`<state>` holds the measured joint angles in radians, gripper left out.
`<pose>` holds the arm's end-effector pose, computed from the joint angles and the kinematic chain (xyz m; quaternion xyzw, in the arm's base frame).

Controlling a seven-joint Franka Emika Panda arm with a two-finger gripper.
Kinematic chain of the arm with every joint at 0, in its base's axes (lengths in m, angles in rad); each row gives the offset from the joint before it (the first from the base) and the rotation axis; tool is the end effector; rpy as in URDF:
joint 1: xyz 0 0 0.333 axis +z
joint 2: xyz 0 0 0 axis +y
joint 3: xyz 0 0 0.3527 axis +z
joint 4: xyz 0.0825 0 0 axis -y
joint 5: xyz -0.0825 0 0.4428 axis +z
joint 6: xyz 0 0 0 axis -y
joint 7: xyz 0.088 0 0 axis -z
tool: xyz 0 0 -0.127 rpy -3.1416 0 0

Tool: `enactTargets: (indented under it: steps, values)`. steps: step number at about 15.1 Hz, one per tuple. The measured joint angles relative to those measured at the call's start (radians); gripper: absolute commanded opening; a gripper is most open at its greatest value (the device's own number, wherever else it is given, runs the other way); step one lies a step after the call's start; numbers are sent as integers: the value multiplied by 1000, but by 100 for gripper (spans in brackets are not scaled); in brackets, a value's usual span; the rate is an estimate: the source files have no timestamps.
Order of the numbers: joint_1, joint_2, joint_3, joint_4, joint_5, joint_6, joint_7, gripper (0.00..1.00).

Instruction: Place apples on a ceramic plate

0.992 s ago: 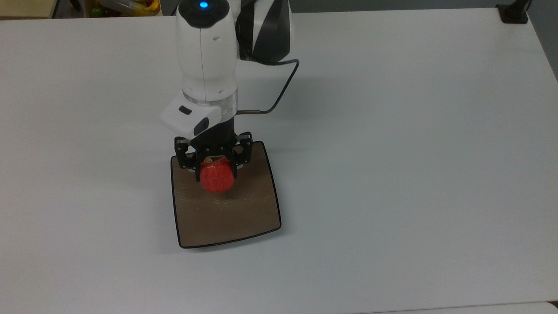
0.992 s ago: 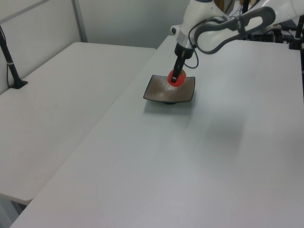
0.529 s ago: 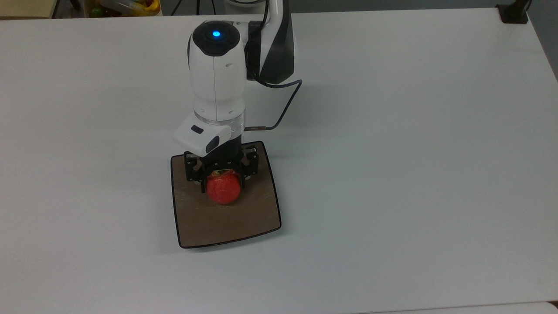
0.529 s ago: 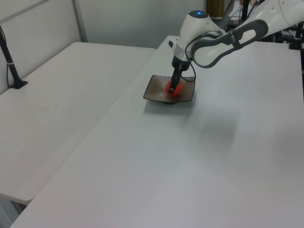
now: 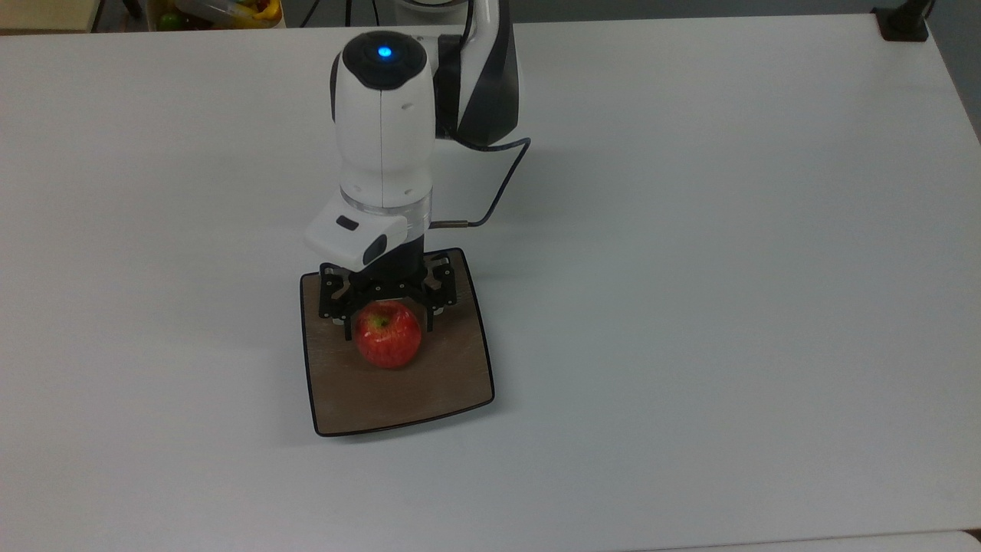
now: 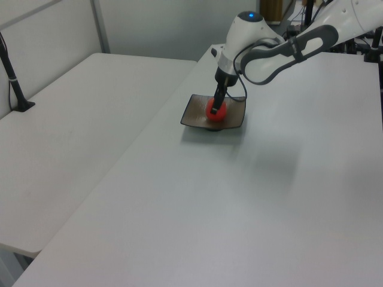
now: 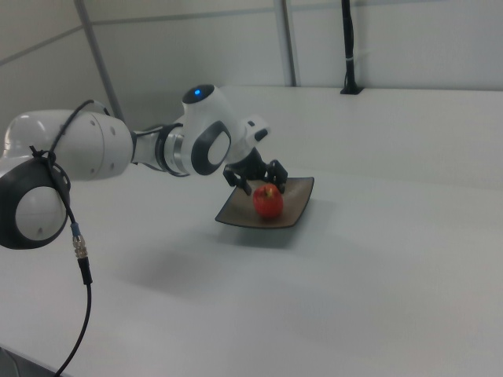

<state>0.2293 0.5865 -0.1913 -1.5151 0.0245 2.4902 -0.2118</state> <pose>0.8149 0.0587 0.3507 0.9694 0.1395 0.1938 0.0564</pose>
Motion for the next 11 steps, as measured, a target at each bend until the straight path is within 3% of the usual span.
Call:
enactTargets:
  steps: [4,11]
  values:
    - [-3,-99,0,2,0,-65,11,100]
    - [-5,-358,-1,2,0,-447,93,100]
